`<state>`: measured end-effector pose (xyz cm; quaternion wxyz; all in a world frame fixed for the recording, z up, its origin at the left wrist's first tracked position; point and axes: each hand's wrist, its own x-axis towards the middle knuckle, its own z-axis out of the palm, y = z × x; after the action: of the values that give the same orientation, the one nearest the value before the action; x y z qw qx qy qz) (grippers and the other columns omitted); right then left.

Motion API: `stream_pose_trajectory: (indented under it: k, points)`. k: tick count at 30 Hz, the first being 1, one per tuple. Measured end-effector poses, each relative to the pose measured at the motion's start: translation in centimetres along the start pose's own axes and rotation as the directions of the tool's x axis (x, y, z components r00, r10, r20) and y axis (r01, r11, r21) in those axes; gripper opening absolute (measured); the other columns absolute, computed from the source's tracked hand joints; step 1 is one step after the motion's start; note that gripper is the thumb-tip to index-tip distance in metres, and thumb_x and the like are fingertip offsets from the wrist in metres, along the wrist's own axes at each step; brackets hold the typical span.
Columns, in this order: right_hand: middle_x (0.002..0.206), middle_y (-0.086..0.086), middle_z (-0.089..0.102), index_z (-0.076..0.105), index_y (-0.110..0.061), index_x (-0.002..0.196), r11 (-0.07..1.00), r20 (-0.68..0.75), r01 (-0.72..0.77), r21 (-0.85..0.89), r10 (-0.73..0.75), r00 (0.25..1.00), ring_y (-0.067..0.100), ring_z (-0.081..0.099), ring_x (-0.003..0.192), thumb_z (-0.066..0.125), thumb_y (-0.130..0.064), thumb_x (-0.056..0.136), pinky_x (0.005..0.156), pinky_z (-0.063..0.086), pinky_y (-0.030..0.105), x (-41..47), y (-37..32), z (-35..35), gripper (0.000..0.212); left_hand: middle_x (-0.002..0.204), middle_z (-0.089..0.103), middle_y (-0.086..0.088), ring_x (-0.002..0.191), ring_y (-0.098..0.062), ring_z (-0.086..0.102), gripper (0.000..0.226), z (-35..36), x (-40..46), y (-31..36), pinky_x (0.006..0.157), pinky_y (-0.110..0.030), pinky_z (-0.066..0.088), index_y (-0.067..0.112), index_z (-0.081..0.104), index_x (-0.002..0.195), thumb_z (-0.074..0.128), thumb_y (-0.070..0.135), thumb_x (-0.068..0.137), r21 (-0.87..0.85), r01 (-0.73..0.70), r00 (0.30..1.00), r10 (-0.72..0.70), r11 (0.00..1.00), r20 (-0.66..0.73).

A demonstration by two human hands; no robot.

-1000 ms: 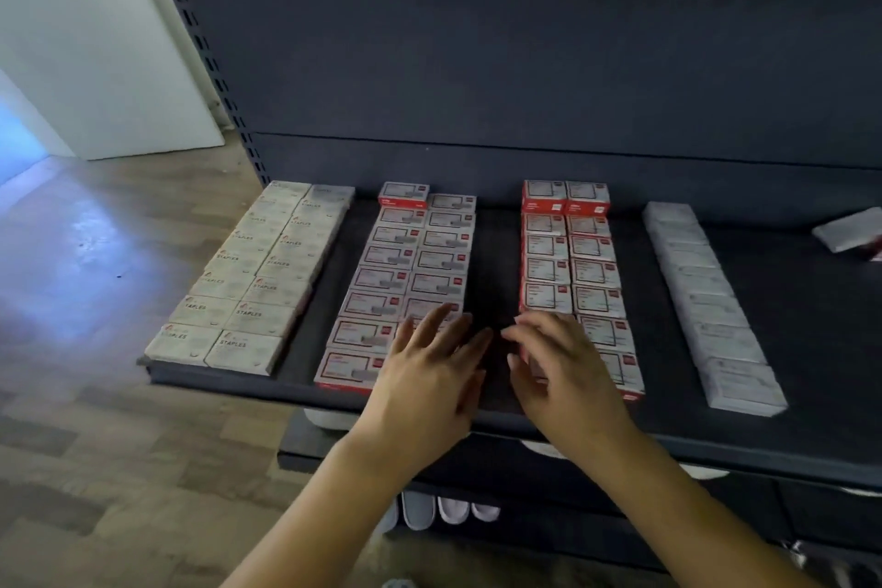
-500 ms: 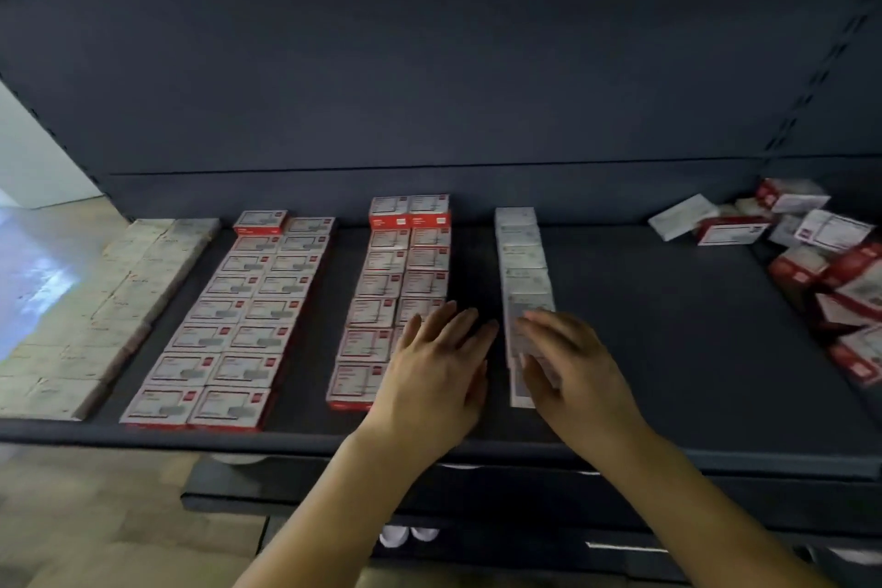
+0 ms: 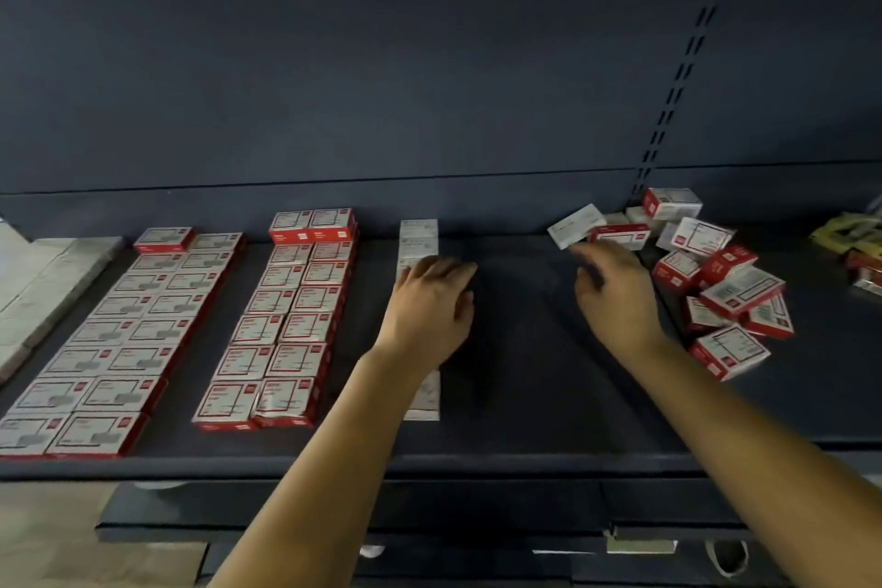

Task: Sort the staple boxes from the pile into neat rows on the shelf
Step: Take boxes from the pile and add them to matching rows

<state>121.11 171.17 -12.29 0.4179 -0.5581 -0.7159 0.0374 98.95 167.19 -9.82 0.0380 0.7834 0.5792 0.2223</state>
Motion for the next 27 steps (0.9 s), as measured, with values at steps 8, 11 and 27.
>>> stream_pose_trajectory:
  k: [8, 11, 27]
  points:
    - [0.124, 0.016, 0.057, 0.055, -0.005, 0.124, 0.900, 0.220, 0.001, -0.435, 0.105, 0.970, 0.036, 0.045, 0.119, 0.054, 0.004, 0.078, 0.094, 0.039, 0.044, 5.9, 4.7, -1.4, 0.047, 0.131, 0.053, -0.004, 0.127, -0.023, 0.039, 0.040, 0.9, 3.4, 0.4, 0.106, -0.037, 0.029, 0.018, 0.049, 0.133, 0.045, 0.022, 0.094, 0.138, 0.026, 0.988, -0.047, 0.990, 0.148]
    - [0.137, 0.010, 0.047, 0.043, -0.013, 0.135, 0.794, 0.332, 0.023, -0.608, 0.228, 0.915, 0.032, 0.034, 0.130, 0.056, -0.007, 0.081, 0.107, 0.026, 0.045, 6.1, 5.8, -1.3, 0.056, 0.131, 0.054, -0.003, 0.127, -0.022, 0.040, 0.040, 1.2, 2.9, 0.7, 0.106, -0.036, 0.030, 0.017, 0.050, 0.133, 0.046, 0.022, 0.093, 0.132, 0.014, 0.988, -0.034, 0.991, 0.148]
    - [0.105, 0.007, 0.068, 0.068, -0.005, 0.109, 0.873, 0.276, -0.377, 0.309, 0.297, 0.914, 0.016, 0.063, 0.094, 0.070, 0.002, 0.077, 0.086, 0.045, 0.020, 2.9, -1.4, -0.8, 0.033, 0.116, 0.063, 0.004, 0.111, -0.009, 0.056, 0.031, 0.7, -0.2, 1.0, 0.090, -0.004, 0.035, 0.015, 0.062, 0.120, 0.058, 0.009, 0.090, -0.470, 0.096, 0.984, -0.154, 0.878, -0.087]
